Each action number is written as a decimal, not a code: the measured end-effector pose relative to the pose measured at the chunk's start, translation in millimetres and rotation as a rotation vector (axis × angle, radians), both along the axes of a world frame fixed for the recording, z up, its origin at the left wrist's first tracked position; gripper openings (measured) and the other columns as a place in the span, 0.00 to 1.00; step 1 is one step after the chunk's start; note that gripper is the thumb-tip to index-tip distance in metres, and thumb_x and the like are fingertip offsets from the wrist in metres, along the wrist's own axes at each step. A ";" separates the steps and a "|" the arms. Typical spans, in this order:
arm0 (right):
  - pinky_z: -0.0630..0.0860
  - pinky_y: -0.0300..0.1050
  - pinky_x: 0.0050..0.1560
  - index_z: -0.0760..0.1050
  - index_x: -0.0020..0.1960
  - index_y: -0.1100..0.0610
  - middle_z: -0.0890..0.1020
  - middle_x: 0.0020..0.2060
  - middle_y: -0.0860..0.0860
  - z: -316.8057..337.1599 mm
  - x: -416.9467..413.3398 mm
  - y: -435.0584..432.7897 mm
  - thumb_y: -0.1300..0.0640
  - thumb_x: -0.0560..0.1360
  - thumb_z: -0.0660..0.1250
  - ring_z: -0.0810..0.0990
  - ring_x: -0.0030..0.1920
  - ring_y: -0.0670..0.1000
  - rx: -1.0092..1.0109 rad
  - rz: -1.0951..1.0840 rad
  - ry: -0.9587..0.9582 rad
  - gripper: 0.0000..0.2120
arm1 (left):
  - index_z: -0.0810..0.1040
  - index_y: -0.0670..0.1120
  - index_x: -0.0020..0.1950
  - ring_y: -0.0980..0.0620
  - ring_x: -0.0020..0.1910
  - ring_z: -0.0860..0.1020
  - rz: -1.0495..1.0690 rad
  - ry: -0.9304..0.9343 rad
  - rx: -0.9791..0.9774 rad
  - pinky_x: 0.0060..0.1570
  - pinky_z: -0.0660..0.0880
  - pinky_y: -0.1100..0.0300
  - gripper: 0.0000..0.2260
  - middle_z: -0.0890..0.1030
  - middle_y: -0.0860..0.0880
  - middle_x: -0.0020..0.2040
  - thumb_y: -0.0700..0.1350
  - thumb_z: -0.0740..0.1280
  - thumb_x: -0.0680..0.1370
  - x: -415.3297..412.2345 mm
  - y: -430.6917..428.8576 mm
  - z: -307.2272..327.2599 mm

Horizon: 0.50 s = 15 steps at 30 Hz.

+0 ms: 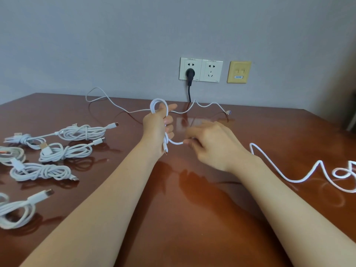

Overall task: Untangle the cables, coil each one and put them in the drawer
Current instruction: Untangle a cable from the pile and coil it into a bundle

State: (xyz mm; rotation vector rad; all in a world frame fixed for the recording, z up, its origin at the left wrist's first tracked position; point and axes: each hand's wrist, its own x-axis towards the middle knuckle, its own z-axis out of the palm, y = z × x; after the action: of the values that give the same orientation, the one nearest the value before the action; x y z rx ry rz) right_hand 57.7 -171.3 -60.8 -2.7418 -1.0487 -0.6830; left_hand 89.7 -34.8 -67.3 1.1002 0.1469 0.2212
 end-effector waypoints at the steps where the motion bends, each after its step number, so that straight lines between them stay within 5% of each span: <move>1: 0.58 0.44 0.43 0.75 0.46 0.55 0.79 0.40 0.53 1.7 -2.9 3.2 0.54 0.78 0.56 0.71 0.45 0.57 -0.010 0.019 -0.019 0.10 | 0.77 0.45 0.44 0.59 0.16 0.57 -0.004 -0.012 0.019 0.18 0.56 0.70 0.16 0.61 0.56 0.19 0.50 0.54 0.83 -2.8 -0.4 0.5; 6: 0.64 0.43 0.36 0.77 0.37 0.57 0.76 0.28 0.52 -5.1 -0.5 6.8 0.58 0.70 0.62 0.67 0.32 0.54 0.057 0.118 -0.045 0.06 | 0.79 0.50 0.40 0.57 0.19 0.59 0.080 -0.059 0.316 0.22 0.58 0.67 0.16 0.63 0.55 0.21 0.49 0.55 0.82 -3.7 -4.3 -4.4; 12: 0.63 0.42 0.43 0.80 0.45 0.54 0.79 0.43 0.49 -11.4 3.2 2.6 0.55 0.76 0.64 0.74 0.45 0.52 0.229 0.183 0.125 0.06 | 0.75 0.49 0.33 0.52 0.30 0.71 0.034 0.012 0.616 0.31 0.67 0.61 0.16 0.74 0.50 0.30 0.43 0.58 0.80 -3.7 -12.6 -13.0; 13: 0.64 0.40 0.43 0.78 0.45 0.51 0.78 0.43 0.46 -12.0 4.4 1.7 0.56 0.75 0.66 0.73 0.44 0.48 0.283 0.179 0.213 0.02 | 0.73 0.48 0.32 0.52 0.29 0.70 0.011 0.049 0.649 0.30 0.65 0.61 0.16 0.72 0.49 0.29 0.44 0.58 0.80 -4.5 -12.0 -13.0; 15: 0.65 0.40 0.42 0.69 0.43 0.42 0.75 0.39 0.41 -12.1 6.3 0.1 0.55 0.72 0.70 0.71 0.39 0.43 0.405 0.165 0.331 0.12 | 0.72 0.46 0.32 0.51 0.26 0.67 -0.062 0.101 0.750 0.28 0.63 0.62 0.16 0.70 0.49 0.26 0.45 0.58 0.80 -4.9 -12.4 -14.3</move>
State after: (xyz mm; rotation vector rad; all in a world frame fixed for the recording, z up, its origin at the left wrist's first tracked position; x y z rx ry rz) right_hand 64.0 -171.2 -72.9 -2.2880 -0.9278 -0.3516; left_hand 84.8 -47.2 -81.6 1.8606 0.1209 0.1664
